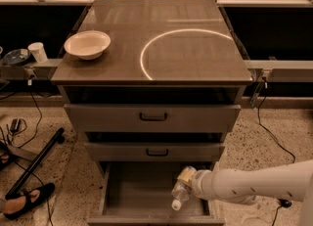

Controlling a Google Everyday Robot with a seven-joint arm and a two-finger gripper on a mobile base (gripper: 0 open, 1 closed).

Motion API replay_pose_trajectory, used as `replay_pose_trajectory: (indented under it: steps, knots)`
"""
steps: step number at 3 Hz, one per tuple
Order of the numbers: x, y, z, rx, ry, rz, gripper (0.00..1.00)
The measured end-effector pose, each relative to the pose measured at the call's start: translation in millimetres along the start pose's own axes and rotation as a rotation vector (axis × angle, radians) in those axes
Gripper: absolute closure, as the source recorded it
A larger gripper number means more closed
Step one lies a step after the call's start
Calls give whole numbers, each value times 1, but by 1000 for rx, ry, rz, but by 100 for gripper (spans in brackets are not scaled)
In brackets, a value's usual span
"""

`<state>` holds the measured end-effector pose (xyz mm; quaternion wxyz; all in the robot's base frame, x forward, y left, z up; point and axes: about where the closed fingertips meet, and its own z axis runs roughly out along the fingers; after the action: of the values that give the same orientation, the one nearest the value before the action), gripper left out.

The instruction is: Place blue plastic bottle into bottom drawer

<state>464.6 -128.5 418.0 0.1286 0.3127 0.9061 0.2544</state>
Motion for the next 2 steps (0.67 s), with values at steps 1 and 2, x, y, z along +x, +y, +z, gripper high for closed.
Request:
replay_pose_trajectory:
  steps: [1, 2]
  knots:
    - [-32, 29, 37, -61, -1, 21, 100]
    - [-31, 29, 38, -64, -6, 25, 100]
